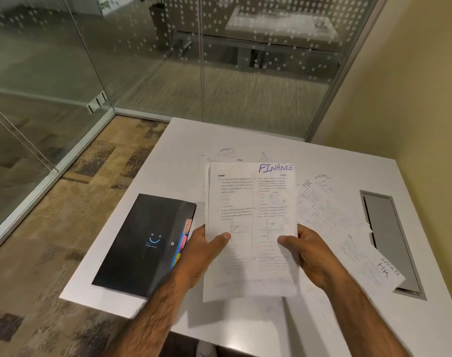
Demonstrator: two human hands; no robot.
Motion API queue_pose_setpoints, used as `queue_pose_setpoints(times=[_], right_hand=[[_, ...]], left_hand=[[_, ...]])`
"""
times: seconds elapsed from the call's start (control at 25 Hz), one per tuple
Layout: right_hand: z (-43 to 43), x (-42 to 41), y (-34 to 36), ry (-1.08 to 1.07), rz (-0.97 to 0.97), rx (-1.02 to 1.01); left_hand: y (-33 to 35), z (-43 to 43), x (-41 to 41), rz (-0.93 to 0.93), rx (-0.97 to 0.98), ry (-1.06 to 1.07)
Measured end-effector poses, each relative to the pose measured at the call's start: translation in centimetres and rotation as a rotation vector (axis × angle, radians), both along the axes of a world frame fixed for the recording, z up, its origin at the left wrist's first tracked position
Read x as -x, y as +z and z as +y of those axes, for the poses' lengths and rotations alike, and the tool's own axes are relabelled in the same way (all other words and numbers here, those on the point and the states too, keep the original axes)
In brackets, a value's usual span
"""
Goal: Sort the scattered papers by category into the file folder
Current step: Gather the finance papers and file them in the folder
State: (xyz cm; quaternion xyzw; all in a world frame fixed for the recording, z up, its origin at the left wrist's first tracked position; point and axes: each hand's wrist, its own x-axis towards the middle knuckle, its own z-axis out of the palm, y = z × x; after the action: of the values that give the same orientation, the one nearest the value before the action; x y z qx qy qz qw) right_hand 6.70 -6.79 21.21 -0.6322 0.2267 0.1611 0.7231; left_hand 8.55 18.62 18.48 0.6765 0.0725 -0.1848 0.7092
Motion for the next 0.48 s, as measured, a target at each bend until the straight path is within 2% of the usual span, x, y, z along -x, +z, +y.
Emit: queue_pose_setpoints(times=[0.12, 0.28, 0.48], right_hand=[[0.1, 0.0, -1.5, -0.069, -0.084, 0.137], [0.6, 0.5, -3.9, -0.205, -0.162, 0.212], [0.6, 1.0, -6.8, -0.134, -0.156, 0.396]], left_hand=[[-0.7, -0.3, -0.6, -0.006, -0.085, -0.028], [-3.8, -1.2, -0.6, 0.031, -0.141, 0.044], [-6.4, -1.7, -0.8, 0.061, -0.193, 0.016]])
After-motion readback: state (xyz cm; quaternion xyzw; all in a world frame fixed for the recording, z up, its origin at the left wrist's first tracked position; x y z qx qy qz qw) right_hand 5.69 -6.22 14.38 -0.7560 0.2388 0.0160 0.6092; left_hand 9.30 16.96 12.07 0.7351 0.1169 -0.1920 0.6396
